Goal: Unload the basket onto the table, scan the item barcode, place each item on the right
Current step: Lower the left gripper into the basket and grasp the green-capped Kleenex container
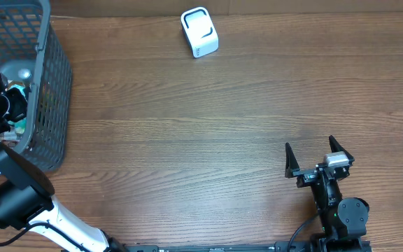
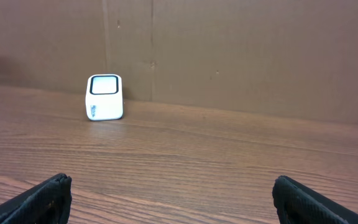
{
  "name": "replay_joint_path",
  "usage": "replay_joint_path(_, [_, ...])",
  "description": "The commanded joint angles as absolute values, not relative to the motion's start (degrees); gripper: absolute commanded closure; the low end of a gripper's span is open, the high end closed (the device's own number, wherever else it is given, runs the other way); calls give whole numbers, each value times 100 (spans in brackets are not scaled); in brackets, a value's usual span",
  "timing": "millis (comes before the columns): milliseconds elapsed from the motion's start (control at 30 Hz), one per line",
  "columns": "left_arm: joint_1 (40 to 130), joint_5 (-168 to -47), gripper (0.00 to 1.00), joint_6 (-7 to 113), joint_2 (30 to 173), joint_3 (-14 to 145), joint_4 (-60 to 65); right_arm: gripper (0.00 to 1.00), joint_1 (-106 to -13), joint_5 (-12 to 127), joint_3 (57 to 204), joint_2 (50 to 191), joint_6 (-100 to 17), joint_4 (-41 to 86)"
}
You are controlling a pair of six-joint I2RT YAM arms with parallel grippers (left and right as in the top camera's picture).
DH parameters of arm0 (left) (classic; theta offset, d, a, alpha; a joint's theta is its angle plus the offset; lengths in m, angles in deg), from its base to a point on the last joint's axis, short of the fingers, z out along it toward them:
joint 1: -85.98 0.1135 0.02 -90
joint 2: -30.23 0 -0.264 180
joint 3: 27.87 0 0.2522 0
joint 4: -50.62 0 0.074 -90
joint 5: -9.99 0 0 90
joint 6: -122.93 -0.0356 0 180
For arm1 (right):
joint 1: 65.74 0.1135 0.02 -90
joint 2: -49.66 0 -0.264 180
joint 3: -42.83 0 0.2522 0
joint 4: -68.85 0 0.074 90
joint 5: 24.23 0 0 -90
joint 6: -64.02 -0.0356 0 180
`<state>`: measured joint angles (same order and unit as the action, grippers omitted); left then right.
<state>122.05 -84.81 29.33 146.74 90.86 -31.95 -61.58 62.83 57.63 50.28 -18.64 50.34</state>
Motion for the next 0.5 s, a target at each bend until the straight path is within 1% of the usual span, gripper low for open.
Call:
replay_joint_path(0, [12183,-8586,0,2822,14759,8819,-3077,0,-6175,6314,5704,4982,-1860,5045])
replay_joint_path(267, [12183,-8601,0,2822,14759,8146,-2507,0,-6175,6314,5704,4982,-1860,5045])
replay_joint_path(367, [12183,-8599,5,2822,14759,8037,-2402,0,-6175,6314,5704,4982,-1860,5045])
replay_joint_path(467, [12183,-8599,14,2822,14759,8039,-2363,0,-6175,6314,5704,4982,-1862,5045])
